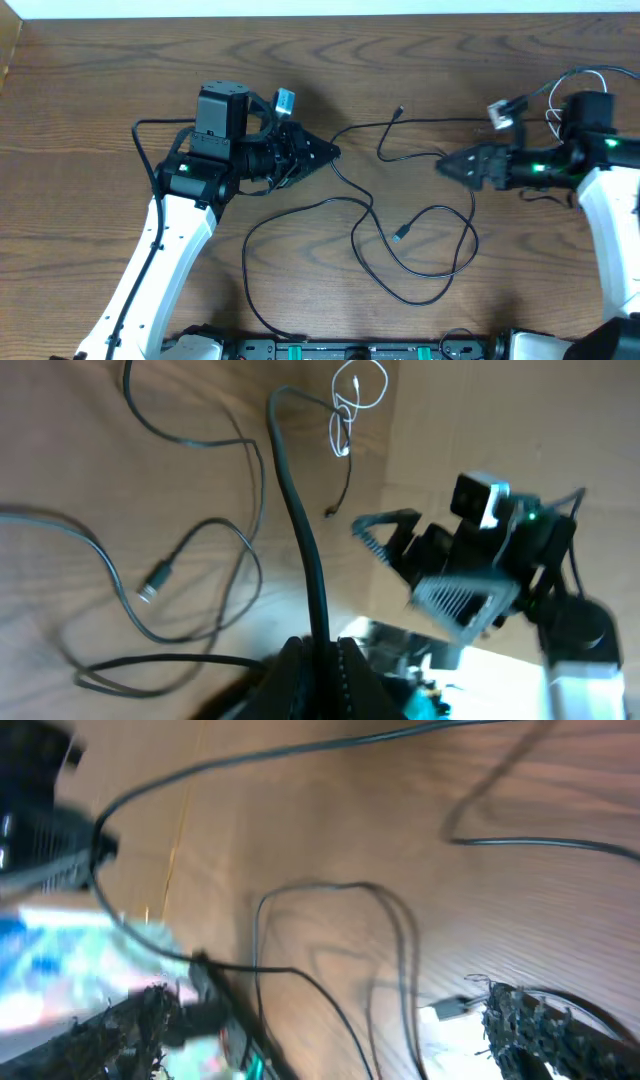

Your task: Untangle cables

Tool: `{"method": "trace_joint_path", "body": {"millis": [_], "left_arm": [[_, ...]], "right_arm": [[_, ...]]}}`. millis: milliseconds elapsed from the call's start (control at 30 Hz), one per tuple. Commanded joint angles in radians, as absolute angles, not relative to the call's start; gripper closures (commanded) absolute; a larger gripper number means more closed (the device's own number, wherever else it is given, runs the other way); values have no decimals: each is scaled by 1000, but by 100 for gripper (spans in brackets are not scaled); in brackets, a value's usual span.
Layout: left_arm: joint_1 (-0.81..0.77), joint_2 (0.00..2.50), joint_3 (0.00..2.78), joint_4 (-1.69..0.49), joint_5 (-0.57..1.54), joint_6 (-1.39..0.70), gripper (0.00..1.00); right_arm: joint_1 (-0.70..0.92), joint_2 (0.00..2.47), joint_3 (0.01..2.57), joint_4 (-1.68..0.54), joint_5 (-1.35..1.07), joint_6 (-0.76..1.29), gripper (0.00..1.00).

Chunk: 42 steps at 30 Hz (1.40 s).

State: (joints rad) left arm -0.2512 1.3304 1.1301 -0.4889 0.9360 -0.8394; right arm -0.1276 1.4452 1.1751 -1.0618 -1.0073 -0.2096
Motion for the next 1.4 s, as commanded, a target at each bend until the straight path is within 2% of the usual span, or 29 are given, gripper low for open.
{"method": "trace_joint_path", "body": {"millis": [0, 233, 400, 433, 467, 533, 567, 633, 767, 833, 933, 967, 1000, 1167, 1367], "left_arm": [[-248, 1313, 1142, -484, 934, -969, 92], [-248, 1313, 1142, -484, 963, -997, 92], [-248, 1313, 1142, -484, 1041, -1008, 93], [-248, 1313, 1142, -484, 1048, -1008, 92], [-248, 1313, 1142, -484, 1047, -1008, 92], [-248, 1313, 1142, -484, 1047, -1008, 92], [-248, 1313, 1142, -484, 1047, -1008, 92], [-248, 1313, 1142, -484, 1047, -1007, 92], [-248, 1313, 1141, -484, 1044, -964, 92], [-248, 1313, 1141, -485, 1042, -904, 83], [-248, 1313, 1140, -492, 1042, -814, 36], [-248, 1313, 1138, -492, 1042, -789, 27], [-248, 1313, 1135, -493, 1042, -770, 23], [-248, 1313, 1134, -545, 1000, -731, 18], [-248, 1313, 1134, -603, 948, -714, 18]], "right_arm": [[-12, 1442, 1180, -1057, -1053, -331, 1], [219, 1442, 1180, -962, -965, -333, 1], [359, 1442, 1180, -870, -833, -245, 1], [386, 1442, 1180, -849, -799, -216, 7], [407, 1442, 1180, -832, -772, -198, 21], [451, 1442, 1180, -801, -704, -168, 69], [464, 1442, 1180, -795, -675, -156, 85], [483, 1442, 1180, -785, -617, -123, 99], [470, 1428, 1185, -770, -600, -63, 99], [444, 1405, 1200, -766, -600, -12, 99], [382, 1345, 1247, -775, -600, 27, 99], [363, 1322, 1264, -778, -601, 30, 99], [339, 1294, 1285, -782, -600, 30, 99], [226, 1158, 1372, -771, -587, 29, 99], [100, 1023, 1395, -649, -396, 30, 99]]}}
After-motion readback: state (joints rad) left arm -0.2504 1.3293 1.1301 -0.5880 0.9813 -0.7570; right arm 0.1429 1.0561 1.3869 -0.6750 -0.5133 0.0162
